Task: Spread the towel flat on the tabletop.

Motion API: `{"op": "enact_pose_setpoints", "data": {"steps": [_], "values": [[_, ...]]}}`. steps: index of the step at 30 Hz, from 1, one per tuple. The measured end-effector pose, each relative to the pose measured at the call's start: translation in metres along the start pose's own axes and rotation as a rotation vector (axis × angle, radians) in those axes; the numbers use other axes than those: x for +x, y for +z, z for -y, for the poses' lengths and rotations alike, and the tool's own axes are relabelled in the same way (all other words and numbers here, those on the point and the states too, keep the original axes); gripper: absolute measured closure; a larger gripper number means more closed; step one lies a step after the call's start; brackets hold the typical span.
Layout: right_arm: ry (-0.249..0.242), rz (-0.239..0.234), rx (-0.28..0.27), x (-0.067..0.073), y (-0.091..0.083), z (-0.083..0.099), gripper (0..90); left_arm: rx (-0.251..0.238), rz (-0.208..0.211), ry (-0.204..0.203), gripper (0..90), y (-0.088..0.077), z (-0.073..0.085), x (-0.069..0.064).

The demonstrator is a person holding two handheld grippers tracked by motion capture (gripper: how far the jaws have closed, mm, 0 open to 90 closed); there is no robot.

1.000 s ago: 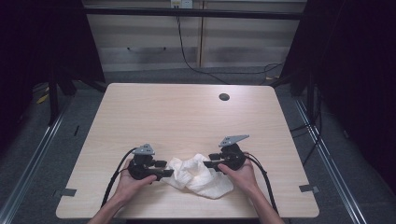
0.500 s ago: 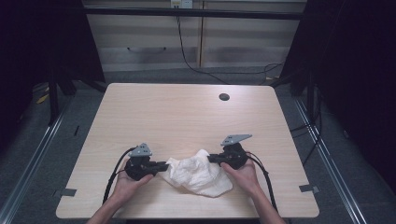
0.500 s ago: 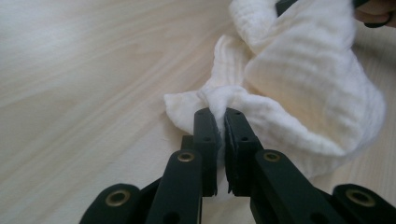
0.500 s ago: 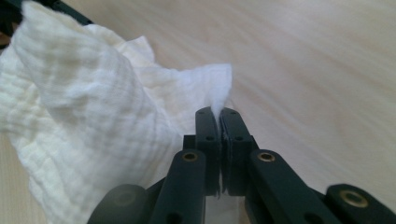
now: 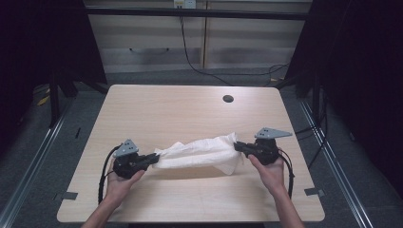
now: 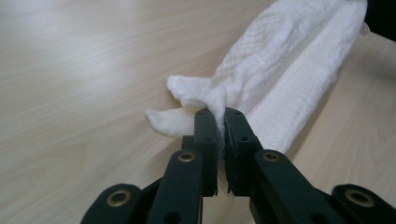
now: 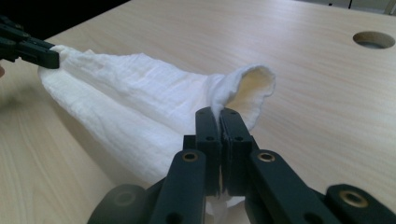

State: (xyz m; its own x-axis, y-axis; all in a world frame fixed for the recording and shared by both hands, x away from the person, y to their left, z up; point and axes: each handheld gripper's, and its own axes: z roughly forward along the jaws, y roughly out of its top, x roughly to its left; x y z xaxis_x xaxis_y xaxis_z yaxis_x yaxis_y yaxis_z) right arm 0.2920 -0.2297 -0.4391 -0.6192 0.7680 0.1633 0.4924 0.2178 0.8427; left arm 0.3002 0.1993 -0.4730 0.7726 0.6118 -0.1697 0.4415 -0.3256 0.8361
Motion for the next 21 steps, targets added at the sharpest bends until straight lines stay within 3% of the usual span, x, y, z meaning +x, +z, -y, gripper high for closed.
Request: {"op": "enact_pose_setpoints", "data": {"steps": [4,8,15,16,18,21], "values": [[-0.011,0.002,0.084,0.006,0.001,0.02,86.5,0.113,0.04,0.042,83.8,0.007,0.014,-0.012],[-0.018,0.0,0.174,0.011,0.0,0.043,84.8,0.17,0.064,0.053,80.7,0.008,0.02,-0.017],[0.027,-0.007,0.226,0.01,-0.01,0.068,77.0,0.168,0.088,0.038,68.1,0.008,0.021,-0.017],[0.027,-0.007,0.226,0.01,-0.01,0.068,77.0,0.157,0.089,0.032,68.1,0.007,0.02,-0.017],[0.033,-0.008,0.214,0.009,-0.013,0.068,70.4,0.111,0.096,0.001,58.9,0.001,0.016,-0.012],[0.03,-0.009,0.172,0.009,-0.018,0.061,64.7,0.071,0.081,-0.016,58.1,-0.003,0.009,-0.007]]}}
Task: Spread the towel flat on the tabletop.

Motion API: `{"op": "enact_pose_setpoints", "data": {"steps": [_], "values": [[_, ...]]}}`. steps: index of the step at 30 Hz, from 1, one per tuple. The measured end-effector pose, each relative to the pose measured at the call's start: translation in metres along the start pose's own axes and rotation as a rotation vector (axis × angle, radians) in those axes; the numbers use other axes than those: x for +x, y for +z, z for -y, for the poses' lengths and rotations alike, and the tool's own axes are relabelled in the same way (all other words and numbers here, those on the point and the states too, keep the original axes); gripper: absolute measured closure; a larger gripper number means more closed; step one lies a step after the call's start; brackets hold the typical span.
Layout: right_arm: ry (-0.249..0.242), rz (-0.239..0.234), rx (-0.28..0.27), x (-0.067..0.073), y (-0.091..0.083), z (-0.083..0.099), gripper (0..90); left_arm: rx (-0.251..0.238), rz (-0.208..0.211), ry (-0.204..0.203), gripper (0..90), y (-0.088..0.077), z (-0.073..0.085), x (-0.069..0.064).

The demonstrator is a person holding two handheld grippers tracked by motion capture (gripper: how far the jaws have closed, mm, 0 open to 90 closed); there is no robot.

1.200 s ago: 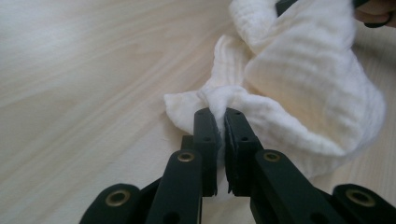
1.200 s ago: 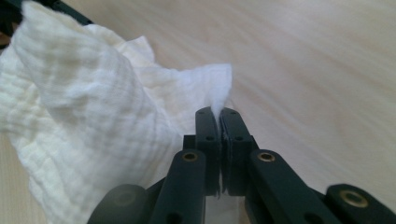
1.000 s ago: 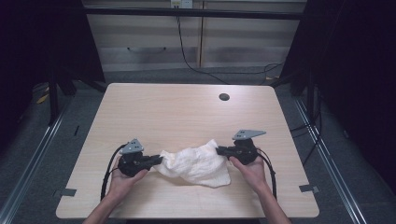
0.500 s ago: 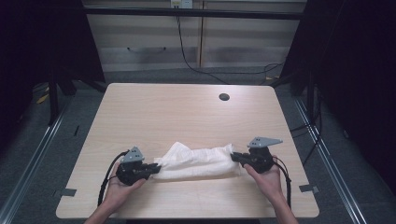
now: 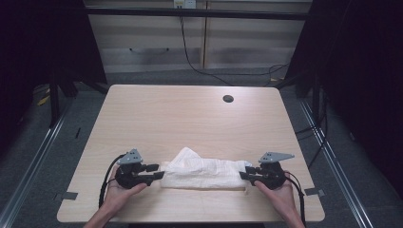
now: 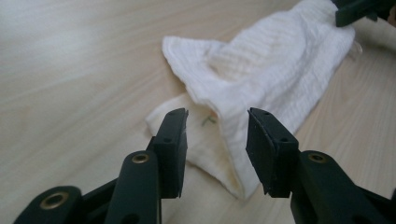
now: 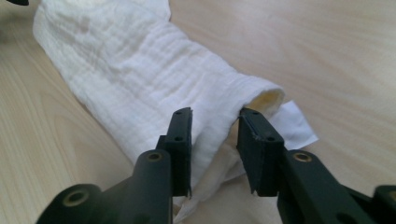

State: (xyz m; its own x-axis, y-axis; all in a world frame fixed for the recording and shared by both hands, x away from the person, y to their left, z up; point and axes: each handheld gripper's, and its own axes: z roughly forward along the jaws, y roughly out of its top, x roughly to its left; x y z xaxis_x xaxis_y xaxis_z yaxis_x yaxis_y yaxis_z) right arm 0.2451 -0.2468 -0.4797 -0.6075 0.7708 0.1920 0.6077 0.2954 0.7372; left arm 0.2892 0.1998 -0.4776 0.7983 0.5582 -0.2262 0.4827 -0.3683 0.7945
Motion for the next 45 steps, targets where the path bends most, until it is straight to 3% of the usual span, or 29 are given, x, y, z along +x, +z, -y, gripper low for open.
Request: {"op": "enact_pose_setpoints", "data": {"steps": [3,8,11,13,17,23,27,31,32,35,37,39,42,44,45], "values": [[0.003,0.011,-0.032,-0.001,-0.005,-0.005,59.5,-0.019,0.001,-0.008,60.2,0.001,-0.004,0.002],[0.035,0.046,-0.061,-0.007,-0.007,-0.008,54.9,-0.022,0.012,-0.001,66.9,0.018,-0.015,0.004],[0.03,0.039,-0.059,-0.007,-0.004,-0.008,56.6,0.009,0.025,0.012,71.9,0.026,-0.014,0.004],[0.028,0.034,-0.051,-0.005,0.0,-0.008,58.3,0.084,0.023,0.041,75.2,0.038,-0.009,0.002],[0.009,-0.004,-0.033,-0.003,0.008,-0.008,64.9,0.145,0.014,0.087,80.3,0.042,-0.002,-0.003],[0.01,-0.017,0.019,-0.002,0.026,-0.003,67.3,0.145,0.004,0.077,80.6,0.034,0.009,-0.007],[0.012,-0.021,0.046,-0.001,0.038,-0.004,68.4,0.157,0.028,0.073,79.4,0.025,0.015,-0.01],[0.004,-0.022,0.034,-0.001,0.045,-0.007,69.0,0.176,0.013,0.087,69.8,0.019,0.017,-0.017],[0.002,-0.022,0.032,0.0,0.047,-0.008,69.2,0.18,0.023,0.071,67.9,0.018,0.017,-0.017],[-0.01,-0.021,0.038,0.004,0.05,-0.01,69.0,0.153,0.03,0.063,62.5,0.015,0.014,-0.013],[-0.032,-0.031,0.041,0.006,0.051,-0.012,66.7,0.106,0.04,0.032,61.6,0.009,0.008,-0.007],[-0.043,-0.027,0.025,0.009,0.048,-0.014,63.0,0.054,0.013,0.018,61.0,0.003,-0.006,0.003],[-0.038,-0.032,-0.008,0.008,0.042,-0.016,60.8,0.04,-0.001,0.002,61.0,0.005,-0.013,0.012],[-0.028,-0.036,-0.046,0.007,0.032,-0.02,59.7,0.052,-0.026,0.002,60.9,0.017,-0.021,0.025],[-0.025,-0.034,-0.054,0.006,0.03,-0.02,59.5,0.056,-0.019,-0.009,60.9,0.022,-0.023,0.03]]}}
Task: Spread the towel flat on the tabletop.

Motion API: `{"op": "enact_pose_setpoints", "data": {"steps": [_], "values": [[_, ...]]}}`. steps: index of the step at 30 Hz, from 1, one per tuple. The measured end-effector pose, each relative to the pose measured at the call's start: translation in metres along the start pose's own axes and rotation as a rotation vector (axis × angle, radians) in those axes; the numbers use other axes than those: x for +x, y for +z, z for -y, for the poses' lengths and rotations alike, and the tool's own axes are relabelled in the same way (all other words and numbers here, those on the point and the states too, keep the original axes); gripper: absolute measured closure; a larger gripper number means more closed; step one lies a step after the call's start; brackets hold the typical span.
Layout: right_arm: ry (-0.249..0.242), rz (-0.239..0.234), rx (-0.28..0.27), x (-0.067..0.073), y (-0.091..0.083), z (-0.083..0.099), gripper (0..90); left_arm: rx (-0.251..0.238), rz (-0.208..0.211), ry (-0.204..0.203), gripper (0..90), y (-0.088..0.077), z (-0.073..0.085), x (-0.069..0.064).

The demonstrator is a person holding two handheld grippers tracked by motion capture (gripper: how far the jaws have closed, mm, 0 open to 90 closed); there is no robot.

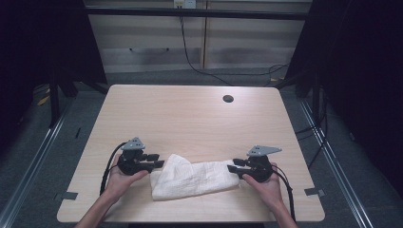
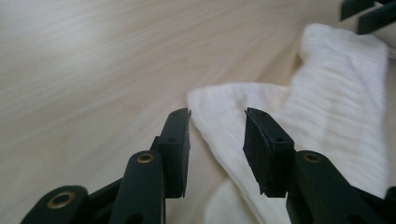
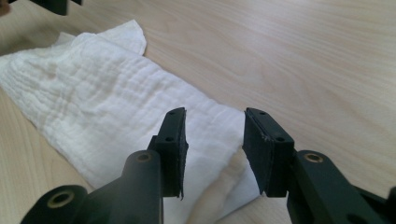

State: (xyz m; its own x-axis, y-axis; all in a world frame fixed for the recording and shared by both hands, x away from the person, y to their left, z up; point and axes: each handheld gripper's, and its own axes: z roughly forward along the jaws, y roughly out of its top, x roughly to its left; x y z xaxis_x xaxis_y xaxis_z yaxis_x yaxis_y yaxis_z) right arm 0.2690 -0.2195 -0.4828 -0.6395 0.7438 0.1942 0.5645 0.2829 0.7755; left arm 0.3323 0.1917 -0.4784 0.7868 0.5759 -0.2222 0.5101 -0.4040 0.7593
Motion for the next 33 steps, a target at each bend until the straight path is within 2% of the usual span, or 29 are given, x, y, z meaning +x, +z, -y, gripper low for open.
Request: {"op": "enact_pose_setpoints", "data": {"steps": [1,3,4,5,9,11,14,16,17,19,21,22,29,31,32,33], "values": [[-0.001,0.005,-0.004,-0.001,-0.002,0.0,59.2,0.015,0.014,-0.013,60.8,0.006,-0.003,0.004],[0.002,0.01,-0.007,-0.002,-0.004,0.0,59.1,0.019,0.0,-0.011,60.5,0.012,-0.004,0.008],[0.008,0.012,-0.013,-0.004,-0.006,0.0,58.0,0.044,0.022,-0.031,60.3,0.023,-0.008,0.013],[0.012,0.015,-0.008,-0.005,-0.007,0.001,57.2,0.047,0.009,-0.023,60.1,0.028,-0.01,0.015],[0.022,0.014,-0.013,-0.007,-0.009,0.002,56.3,0.048,0.003,-0.043,60.1,0.039,-0.014,0.018],[0.023,0.015,-0.018,-0.008,-0.011,0.003,55.7,0.07,0.011,-0.01,60.2,0.046,-0.016,0.013],[0.024,0.013,-0.023,-0.009,-0.013,0.003,55.3,0.062,0.009,-0.002,61.4,0.048,-0.016,0.011],[0.028,0.012,-0.036,-0.01,-0.015,0.003,54.4,0.065,0.002,0.019,64.1,0.049,-0.016,0.009],[0.032,0.012,-0.037,-0.011,-0.016,0.003,54.0,0.064,0.006,0.022,66.0,0.049,-0.016,0.008],[0.041,0.017,-0.045,-0.013,-0.017,0.003,53.8,0.073,-0.015,0.031,67.0,0.049,-0.016,0.007],[0.042,0.02,-0.047,-0.014,-0.019,0.003,53.7,0.076,-0.007,0.033,67.0,0.051,-0.015,0.008],[0.043,0.021,-0.05,-0.015,-0.02,0.003,53.5,0.079,-0.02,0.037,67.2,0.052,-0.014,0.008],[0.057,0.03,-0.066,-0.017,-0.024,0.005,52.7,0.078,-0.003,0.048,67.7,0.056,-0.012,0.004],[0.055,0.028,-0.063,-0.017,-0.023,0.006,52.5,0.07,-0.024,0.071,72.5,0.058,-0.012,0.001],[0.059,0.027,-0.059,-0.017,-0.023,0.006,52.4,0.07,-0.024,0.071,73.8,0.058,-0.012,0.001],[0.06,0.026,-0.057,-0.016,-0.023,0.006,52.3,0.076,-0.025,0.088,77.5,0.059,-0.012,-0.002]]}}
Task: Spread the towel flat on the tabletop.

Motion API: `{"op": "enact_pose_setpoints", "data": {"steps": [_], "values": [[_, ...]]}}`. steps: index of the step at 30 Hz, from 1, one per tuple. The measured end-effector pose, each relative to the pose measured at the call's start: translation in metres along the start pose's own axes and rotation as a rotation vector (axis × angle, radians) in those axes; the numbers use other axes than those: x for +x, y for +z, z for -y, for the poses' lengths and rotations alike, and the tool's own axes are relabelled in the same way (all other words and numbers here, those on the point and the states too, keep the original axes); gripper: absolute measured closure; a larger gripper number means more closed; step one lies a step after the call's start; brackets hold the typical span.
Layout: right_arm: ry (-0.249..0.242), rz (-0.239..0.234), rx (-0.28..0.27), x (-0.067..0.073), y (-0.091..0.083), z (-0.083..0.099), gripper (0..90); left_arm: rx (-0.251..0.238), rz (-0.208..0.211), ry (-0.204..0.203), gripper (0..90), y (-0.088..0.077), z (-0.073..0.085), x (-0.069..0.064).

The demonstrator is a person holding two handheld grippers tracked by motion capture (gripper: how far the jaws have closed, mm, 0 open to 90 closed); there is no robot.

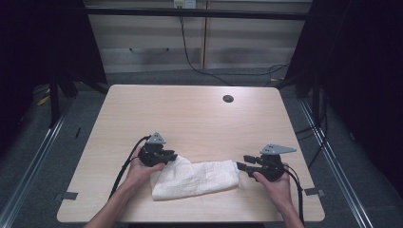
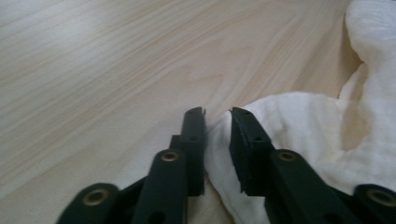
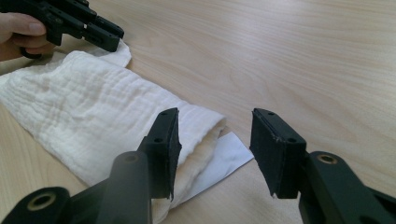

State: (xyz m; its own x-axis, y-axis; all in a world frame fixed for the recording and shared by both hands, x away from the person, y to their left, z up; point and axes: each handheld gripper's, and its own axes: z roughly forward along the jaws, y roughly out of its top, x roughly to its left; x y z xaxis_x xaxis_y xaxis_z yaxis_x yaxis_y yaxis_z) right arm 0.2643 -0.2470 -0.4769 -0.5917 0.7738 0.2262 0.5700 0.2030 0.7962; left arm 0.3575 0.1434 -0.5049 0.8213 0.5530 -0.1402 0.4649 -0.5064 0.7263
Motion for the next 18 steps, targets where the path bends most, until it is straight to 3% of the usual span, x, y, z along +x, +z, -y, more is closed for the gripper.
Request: {"op": "enact_pose_setpoints", "data": {"steps": [4,10,14,15,16,17,18], "values": [[-0.004,0.003,0.001,0.0,0.0,0.0,51.5,0.003,-0.003,0.013,87.0,0.0,0.0,-0.004],[-0.001,0.011,-0.006,-0.001,-0.001,0.0,50.6,-0.035,0.019,-0.009,87.8,-0.005,-0.003,-0.003],[0.011,0.014,-0.012,-0.002,-0.002,-0.001,50.4,-0.07,0.01,-0.006,87.9,-0.017,-0.019,-0.001],[0.011,0.015,-0.01,-0.003,0.0,-0.001,50.4,-0.088,0.011,0.009,87.9,-0.023,-0.031,-0.003],[0.008,0.013,-0.014,-0.003,0.0,-0.002,50.4,-0.088,0.011,0.009,87.9,-0.023,-0.031,-0.003],[0.007,0.012,-0.017,-0.003,0.0,-0.002,50.4,-0.102,0.002,0.036,87.9,-0.03,-0.045,-0.006],[0.011,0.013,-0.017,-0.003,-0.001,-0.003,50.4,-0.102,0.002,0.036,87.9,-0.03,-0.045,-0.006]]}}
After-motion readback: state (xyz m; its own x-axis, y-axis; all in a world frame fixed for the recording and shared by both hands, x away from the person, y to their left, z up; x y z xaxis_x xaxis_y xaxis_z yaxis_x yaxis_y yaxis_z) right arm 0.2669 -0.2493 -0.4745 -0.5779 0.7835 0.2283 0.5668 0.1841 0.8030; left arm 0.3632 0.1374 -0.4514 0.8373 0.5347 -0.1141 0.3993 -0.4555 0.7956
